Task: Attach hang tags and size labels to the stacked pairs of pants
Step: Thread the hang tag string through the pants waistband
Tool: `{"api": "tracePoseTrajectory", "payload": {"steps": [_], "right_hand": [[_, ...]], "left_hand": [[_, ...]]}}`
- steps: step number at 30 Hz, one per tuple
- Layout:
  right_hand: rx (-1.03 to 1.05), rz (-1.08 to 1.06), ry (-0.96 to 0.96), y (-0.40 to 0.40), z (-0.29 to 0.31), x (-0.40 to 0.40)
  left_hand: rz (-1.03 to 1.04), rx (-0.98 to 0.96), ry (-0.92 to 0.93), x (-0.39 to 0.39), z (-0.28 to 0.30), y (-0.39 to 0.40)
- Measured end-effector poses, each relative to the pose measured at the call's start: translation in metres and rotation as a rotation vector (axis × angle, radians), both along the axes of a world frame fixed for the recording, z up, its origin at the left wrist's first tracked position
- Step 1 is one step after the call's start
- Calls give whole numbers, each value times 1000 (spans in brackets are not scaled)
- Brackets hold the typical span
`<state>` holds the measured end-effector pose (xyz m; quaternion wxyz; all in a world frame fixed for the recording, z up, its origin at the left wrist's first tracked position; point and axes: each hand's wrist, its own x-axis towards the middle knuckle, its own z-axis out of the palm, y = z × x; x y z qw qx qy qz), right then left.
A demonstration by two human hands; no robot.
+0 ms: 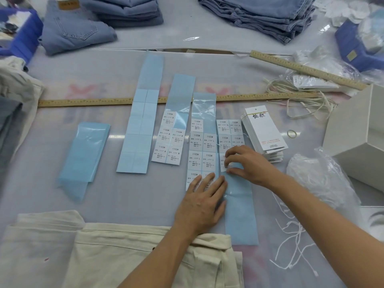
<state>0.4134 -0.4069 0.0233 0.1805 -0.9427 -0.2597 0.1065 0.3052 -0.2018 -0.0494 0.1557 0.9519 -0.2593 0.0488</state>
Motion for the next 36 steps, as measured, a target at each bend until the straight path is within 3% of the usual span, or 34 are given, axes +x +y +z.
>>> {"api": "tracePoseTrajectory", "payload": {"steps": [8,15,21,24,28,31,36], "right_hand": [[44,-52,17,8,-1,-2],[508,-693,178,3,6,4],[987,-854,154,12,44,-19],[1342,-1031,90,11,63,-65],[1666,-1337,250,27,55,-166],[1722,-1554,371,42,44,-238],[1669,-1820,364,30,36,-315]], "left_hand": [[-3,-2,-9,0,1,0],[-8,5,33,0,2,0],[-15,11,29,1,3,2],[-35,19,2,1,3,2],[-61,39,-55,0,3,2],[-84,53,-128,-1,4,1],[-185,21,-308,-7,15,3]]}}
